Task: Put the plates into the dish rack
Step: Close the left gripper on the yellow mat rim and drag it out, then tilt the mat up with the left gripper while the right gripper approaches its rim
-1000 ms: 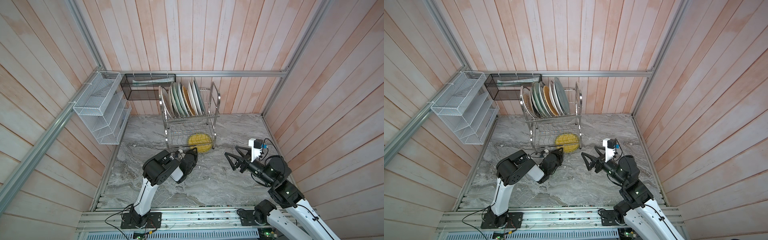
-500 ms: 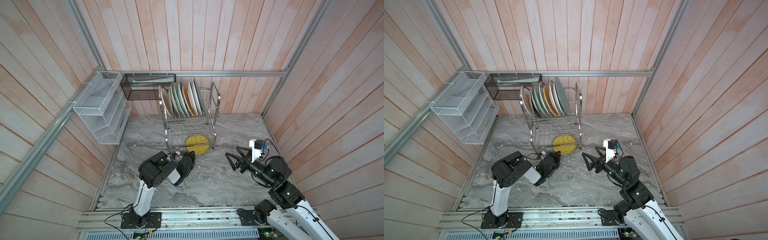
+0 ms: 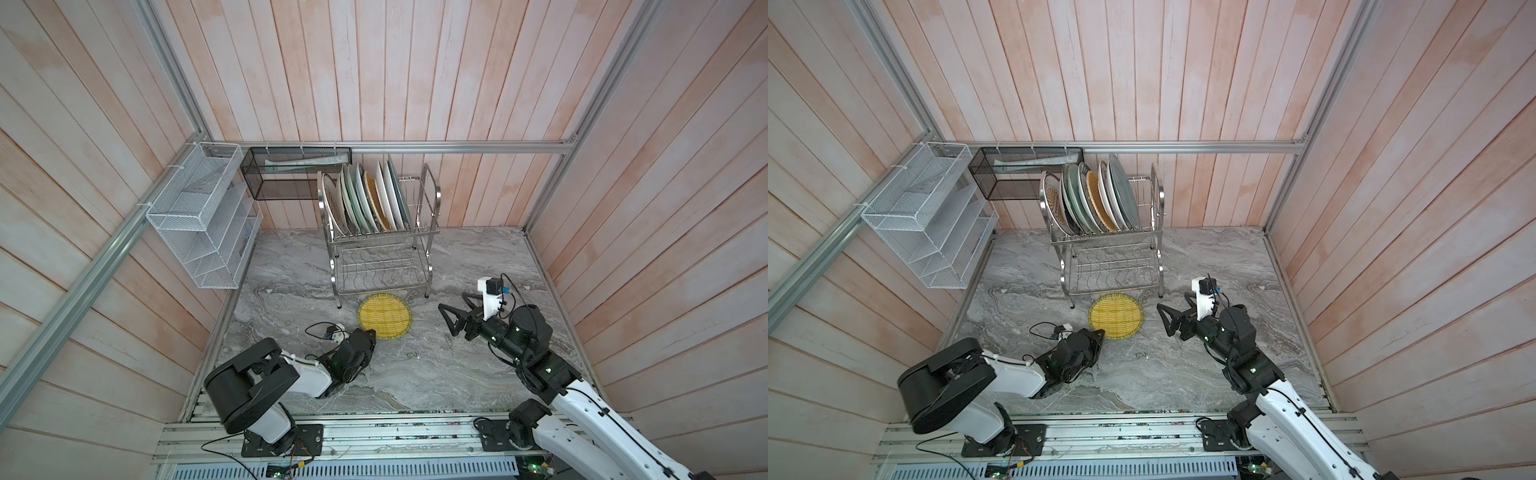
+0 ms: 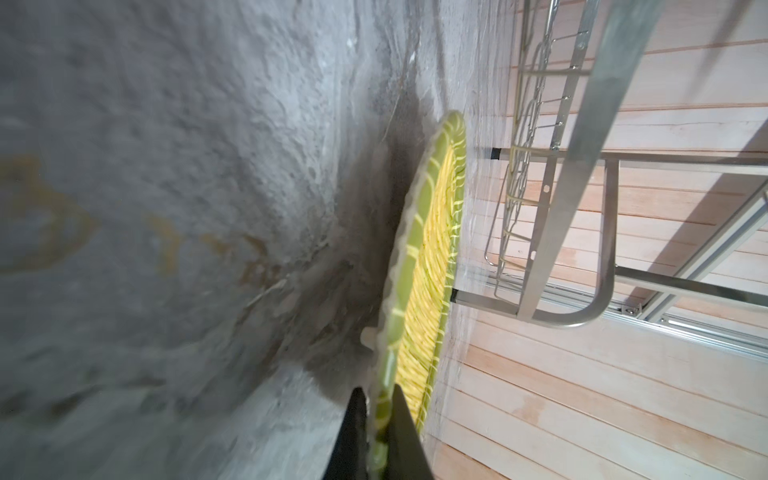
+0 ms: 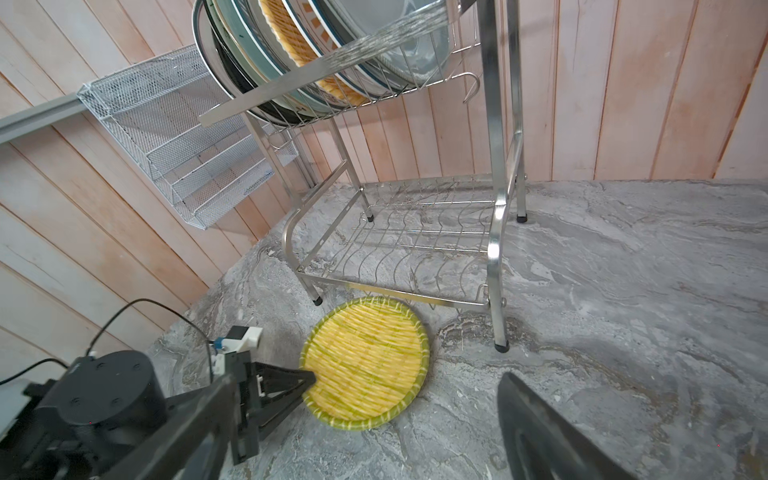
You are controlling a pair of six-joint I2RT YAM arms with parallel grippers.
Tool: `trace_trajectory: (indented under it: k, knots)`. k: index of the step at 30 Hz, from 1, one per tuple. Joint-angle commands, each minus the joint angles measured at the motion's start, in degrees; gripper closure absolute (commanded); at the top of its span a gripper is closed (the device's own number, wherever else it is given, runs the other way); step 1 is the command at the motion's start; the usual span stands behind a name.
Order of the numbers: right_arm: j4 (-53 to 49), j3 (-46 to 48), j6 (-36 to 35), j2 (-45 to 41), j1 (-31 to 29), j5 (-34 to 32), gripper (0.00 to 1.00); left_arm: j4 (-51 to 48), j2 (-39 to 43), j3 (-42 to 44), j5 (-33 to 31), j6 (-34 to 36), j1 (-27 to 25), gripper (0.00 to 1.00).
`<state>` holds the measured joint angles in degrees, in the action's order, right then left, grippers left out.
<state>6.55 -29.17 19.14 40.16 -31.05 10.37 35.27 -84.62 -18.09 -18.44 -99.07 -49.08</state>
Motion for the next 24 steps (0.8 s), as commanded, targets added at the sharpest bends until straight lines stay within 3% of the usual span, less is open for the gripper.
trace_trajectory:
  k: [1,7,13,19,24]
  knots:
    - [7.69,1.09,-3.61,1.45,-0.79,-1.08,0.02,-11.57,8.42,0.23,0.29,1.94,-0.75,1.0]
    - [18.78,4.47,-12.28,5.19,-5.64,-3.06,0.02,-32.19,25.81,-3.13,0.77,4.36,-0.86,1.0]
    - [21.39,1.53,-23.75,13.86,-12.45,-4.51,0.02,-47.48,36.33,-9.88,1.12,7.89,-0.89,1.0]
    - [25.16,0.35,-34.37,17.05,-16.82,-1.08,0.02,-60.83,39.72,-18.4,-1.78,8.73,-0.74,1.0]
    - [23.59,-0.76,-43.12,17.69,-19.57,1.51,0.02,-77.99,33.36,-32.01,-4.76,7.4,0.07,1.0]
